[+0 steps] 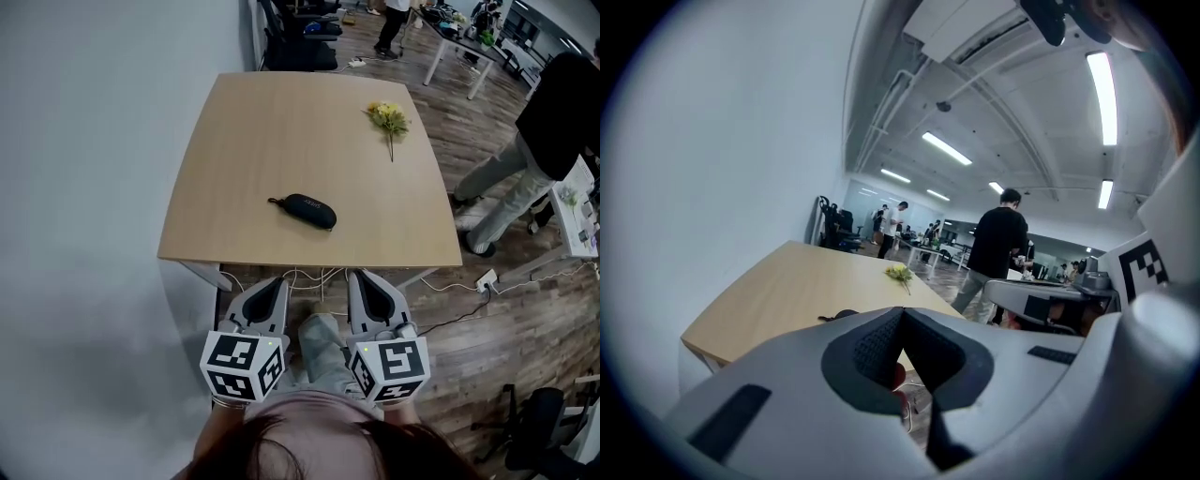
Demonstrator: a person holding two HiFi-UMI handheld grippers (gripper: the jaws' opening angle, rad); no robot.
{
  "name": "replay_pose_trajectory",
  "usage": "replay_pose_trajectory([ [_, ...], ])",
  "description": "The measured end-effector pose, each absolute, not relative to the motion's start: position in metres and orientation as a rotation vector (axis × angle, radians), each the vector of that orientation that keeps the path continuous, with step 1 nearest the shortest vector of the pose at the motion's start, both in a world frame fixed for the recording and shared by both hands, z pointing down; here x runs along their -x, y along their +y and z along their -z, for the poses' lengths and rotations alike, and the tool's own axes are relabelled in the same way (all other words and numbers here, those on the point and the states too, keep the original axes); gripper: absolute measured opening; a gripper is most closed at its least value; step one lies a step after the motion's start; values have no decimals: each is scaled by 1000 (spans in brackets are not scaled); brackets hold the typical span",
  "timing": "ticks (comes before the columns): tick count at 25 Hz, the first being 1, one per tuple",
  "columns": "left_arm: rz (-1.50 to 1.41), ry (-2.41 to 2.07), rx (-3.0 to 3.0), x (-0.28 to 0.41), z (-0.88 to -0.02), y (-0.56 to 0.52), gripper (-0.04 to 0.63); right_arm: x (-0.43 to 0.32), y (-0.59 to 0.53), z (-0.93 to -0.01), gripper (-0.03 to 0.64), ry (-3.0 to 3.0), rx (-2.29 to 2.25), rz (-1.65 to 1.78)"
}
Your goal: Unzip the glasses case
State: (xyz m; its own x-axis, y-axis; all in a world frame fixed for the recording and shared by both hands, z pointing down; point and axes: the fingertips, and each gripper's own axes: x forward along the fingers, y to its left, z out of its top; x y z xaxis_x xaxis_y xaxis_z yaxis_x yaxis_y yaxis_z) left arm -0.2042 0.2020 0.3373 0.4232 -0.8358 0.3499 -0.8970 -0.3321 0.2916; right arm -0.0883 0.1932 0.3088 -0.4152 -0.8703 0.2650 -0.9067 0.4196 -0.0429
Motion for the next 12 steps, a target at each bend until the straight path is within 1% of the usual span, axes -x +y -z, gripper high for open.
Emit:
replay_pose_trajectory([
  [7, -223, -1483, -2187, 194, -358, 157, -11, 67, 150, -316, 14, -2479, -1587, -287],
  [12, -186, -1459, -2123, 184, -373, 114, -9, 54, 108, -317, 14, -2486, -1577, -289],
])
